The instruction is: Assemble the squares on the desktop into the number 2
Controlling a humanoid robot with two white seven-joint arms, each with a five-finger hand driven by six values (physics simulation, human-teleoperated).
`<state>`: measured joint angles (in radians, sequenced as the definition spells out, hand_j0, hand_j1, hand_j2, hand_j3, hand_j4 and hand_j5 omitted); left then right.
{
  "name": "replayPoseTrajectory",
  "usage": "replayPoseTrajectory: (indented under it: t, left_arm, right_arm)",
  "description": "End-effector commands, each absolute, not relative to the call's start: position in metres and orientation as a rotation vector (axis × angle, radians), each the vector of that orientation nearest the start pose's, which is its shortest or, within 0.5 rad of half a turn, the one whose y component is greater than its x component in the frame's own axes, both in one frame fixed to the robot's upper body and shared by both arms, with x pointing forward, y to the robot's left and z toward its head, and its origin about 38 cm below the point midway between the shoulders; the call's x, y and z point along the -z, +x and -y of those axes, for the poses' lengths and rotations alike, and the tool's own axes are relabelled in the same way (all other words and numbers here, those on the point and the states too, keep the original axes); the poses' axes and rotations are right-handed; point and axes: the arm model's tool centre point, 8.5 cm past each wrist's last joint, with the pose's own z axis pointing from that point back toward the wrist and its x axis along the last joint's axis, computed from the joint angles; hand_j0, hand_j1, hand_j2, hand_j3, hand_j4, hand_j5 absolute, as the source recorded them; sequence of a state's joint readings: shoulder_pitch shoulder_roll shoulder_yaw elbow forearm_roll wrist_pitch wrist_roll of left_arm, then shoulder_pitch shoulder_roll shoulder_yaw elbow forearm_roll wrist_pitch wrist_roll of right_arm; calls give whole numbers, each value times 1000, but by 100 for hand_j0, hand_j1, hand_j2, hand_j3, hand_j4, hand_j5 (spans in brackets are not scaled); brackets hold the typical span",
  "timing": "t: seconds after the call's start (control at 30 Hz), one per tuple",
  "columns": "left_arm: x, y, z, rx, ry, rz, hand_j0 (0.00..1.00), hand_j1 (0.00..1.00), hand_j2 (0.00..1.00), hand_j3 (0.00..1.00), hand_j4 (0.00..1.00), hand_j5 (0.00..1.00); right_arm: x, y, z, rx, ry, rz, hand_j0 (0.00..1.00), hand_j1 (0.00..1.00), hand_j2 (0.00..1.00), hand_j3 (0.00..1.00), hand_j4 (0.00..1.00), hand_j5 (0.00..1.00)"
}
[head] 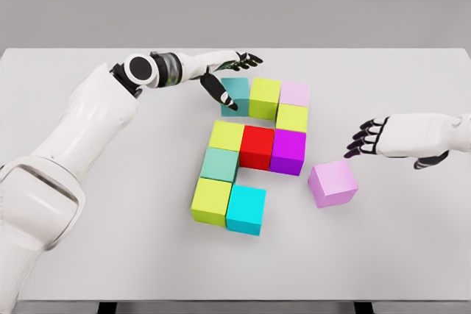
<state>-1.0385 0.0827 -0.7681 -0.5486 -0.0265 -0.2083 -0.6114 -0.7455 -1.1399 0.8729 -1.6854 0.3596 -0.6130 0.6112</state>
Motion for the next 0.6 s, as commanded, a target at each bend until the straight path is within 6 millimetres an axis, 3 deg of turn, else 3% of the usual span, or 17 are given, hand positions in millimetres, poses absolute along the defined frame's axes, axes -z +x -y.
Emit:
replayPoseTrajectory:
  t: [0.0,0.13,0.2,0.3,0.57]
  left_arm:
    - [-163,566,-116,1384,-135,1269,100,100,100,100,100,100]
    - [-164,565,-117,1391,-136,1280,100,100,100,100,100,100]
    - [-164,566,-118,1390,-136,1280,100,100,100,100,100,100]
    - [-164,566,-118,1390,-136,1281,100,100,100,100,100,100]
    - [-163,565,-119,1389,-135,1279,100,100,100,100,100,100]
  right_arm:
    - [-231,375,332,3273,465,-1415,100,100,100,100,100,100]
    - [-226,374,334,3287,455,-1409,100,100,100,100,100,100]
    - [-221,385,352,3349,505,-1407,100,100,100,100,100,100]
    - [-217,391,363,3383,550,-1378,100,100,100,100,100,100]
    - [-208,387,356,3378,537,-1304,100,100,100,100,100,100]
